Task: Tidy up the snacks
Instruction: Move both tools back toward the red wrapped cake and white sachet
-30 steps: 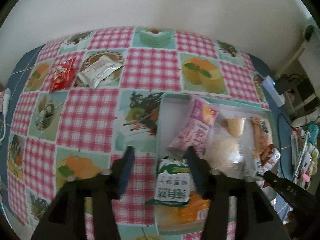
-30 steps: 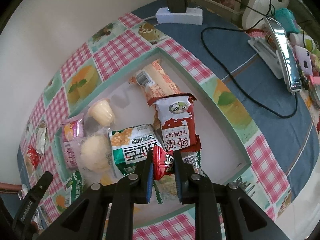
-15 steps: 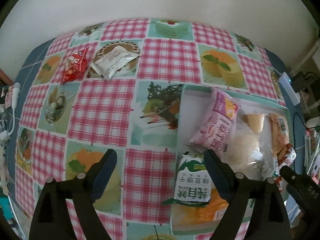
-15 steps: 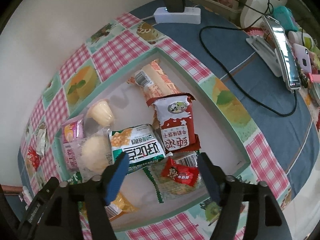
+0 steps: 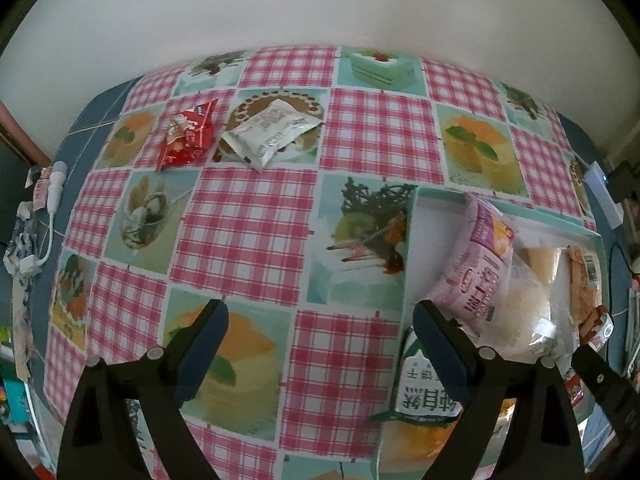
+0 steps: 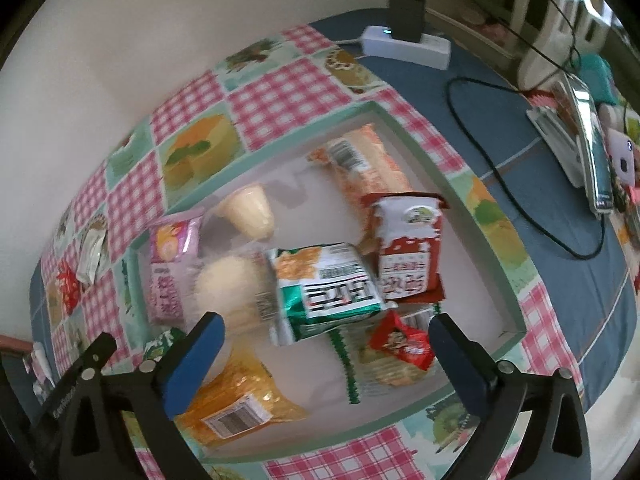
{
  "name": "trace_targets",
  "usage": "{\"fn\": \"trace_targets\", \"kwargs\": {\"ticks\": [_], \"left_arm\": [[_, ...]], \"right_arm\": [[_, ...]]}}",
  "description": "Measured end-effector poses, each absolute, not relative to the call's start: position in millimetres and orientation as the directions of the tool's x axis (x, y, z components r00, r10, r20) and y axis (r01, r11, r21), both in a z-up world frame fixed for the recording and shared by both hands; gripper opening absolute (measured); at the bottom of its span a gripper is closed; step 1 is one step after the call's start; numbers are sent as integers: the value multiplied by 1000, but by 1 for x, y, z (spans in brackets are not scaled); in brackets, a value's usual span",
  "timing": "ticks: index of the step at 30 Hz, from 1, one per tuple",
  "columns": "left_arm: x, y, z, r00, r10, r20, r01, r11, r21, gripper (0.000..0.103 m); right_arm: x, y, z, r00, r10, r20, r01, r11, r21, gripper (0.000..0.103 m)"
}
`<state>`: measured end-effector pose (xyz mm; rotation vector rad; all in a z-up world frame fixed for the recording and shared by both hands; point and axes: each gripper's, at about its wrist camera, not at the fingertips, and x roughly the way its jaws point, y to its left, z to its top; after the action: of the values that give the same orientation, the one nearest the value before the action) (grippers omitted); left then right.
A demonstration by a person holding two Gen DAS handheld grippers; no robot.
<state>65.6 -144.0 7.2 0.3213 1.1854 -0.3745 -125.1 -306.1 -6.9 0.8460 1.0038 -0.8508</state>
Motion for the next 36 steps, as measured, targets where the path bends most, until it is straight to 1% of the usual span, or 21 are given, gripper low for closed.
{"fn": "trace_targets", "kwargs": {"ticks": [9, 14, 21, 27, 36], "left_arm": [[83, -119, 13, 383, -60, -922, 401, 910, 108, 94], [100, -90, 15, 424, 17, -906, 336, 926, 174, 94], [123, -42, 15, 435, 89, -896, 237, 949, 209, 94], [136, -2, 14, 422, 107, -900, 155, 970, 188, 94], [150, 34, 8, 394, 98, -914, 90, 985, 145, 94]], "right_arm": [[-96, -275, -1, 309, -211, -928, 837, 523, 160, 103], [-75, -257, 3, 333, -198, -922, 791, 591, 159, 103], [-50, -225, 7, 359, -184, -915, 727, 670, 150, 103], [-32, -204, 5, 367, -176, -914, 687, 713, 139, 103], [-14, -186, 2, 369, -166, -914, 650, 749, 127, 103]]}}
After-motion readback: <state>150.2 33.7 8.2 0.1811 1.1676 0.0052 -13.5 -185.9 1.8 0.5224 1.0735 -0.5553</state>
